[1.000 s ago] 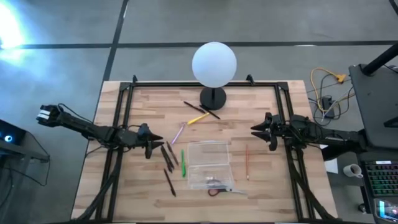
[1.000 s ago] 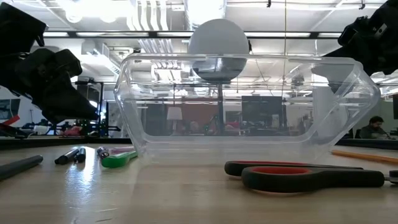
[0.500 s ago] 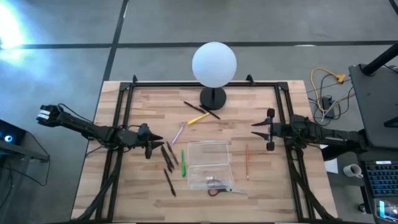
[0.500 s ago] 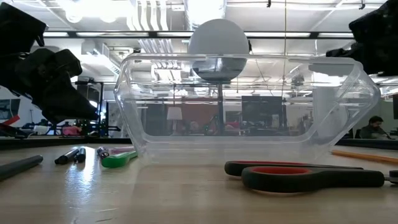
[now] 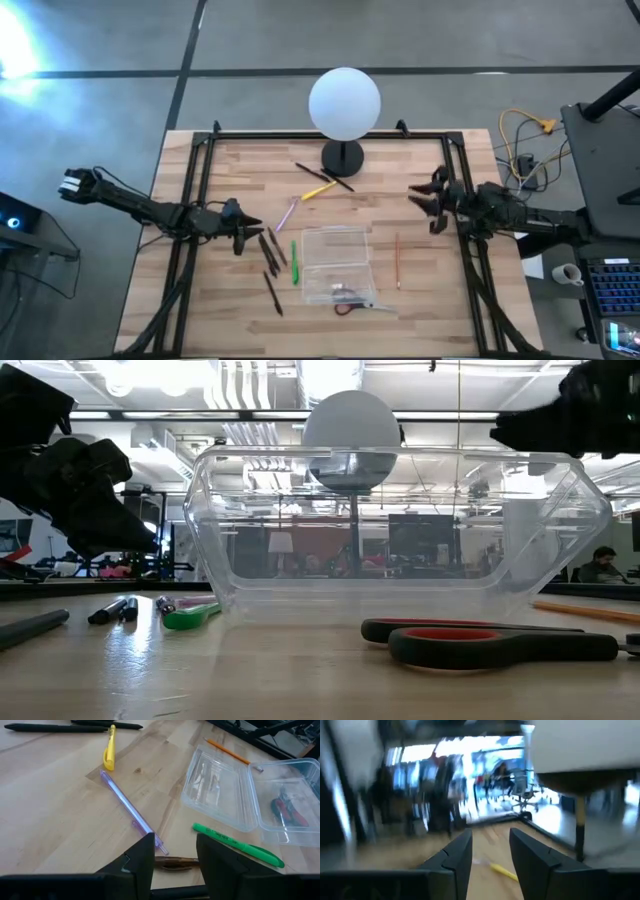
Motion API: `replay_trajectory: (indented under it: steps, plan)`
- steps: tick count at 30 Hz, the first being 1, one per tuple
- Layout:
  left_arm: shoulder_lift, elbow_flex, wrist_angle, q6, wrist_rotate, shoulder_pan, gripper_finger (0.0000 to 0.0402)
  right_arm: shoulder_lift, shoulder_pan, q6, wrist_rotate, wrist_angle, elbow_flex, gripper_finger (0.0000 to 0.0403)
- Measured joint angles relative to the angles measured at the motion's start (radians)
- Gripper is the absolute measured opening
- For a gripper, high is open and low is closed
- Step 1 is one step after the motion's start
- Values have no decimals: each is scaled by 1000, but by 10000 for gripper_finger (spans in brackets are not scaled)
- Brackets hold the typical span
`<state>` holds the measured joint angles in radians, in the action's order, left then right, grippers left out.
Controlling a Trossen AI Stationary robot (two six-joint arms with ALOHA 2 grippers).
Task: Pick & place school supplies into a supply box
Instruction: Put the black scissors into the transparent supply box
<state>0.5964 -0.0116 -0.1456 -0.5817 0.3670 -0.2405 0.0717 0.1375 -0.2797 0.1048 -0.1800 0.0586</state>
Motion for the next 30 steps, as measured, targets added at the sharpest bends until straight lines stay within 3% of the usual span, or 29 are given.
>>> replay_trajectory:
  steps: [2, 4, 8, 10, 14, 17, 20, 26, 30]
  plan:
    - [0, 0, -8, -5, 24, 0, 130, 11, 0, -364, 82, -80, -2, 126]
    - [1, 0, -80, -152, 39, 0, 130, 22, 1, -615, 191, -107, -2, 128]
    - [-8, -7, -218, -692, 43, 0, 130, 75, 0, -694, 312, -134, -3, 132]
    - [-8, -9, -243, -877, 44, 0, 130, 114, 0, -764, 378, -170, -3, 131]
    - [-6, -2, -232, -913, 95, 0, 130, 191, 0, -963, 389, -229, -3, 127]
    - [-7, 0, -231, -926, 147, 0, 130, 231, 0, -974, 426, -230, -3, 125]
    - [-8, -6, -233, -919, 162, 0, 130, 261, 0, -973, 374, -227, 5, 127]
    - [16, -36, -240, -874, 121, -1, 130, 376, -4, -982, 128, -202, 100, 125]
    - [51, -55, -236, -809, 78, -2, 130, 494, -5, -971, -12, 17, 197, 130]
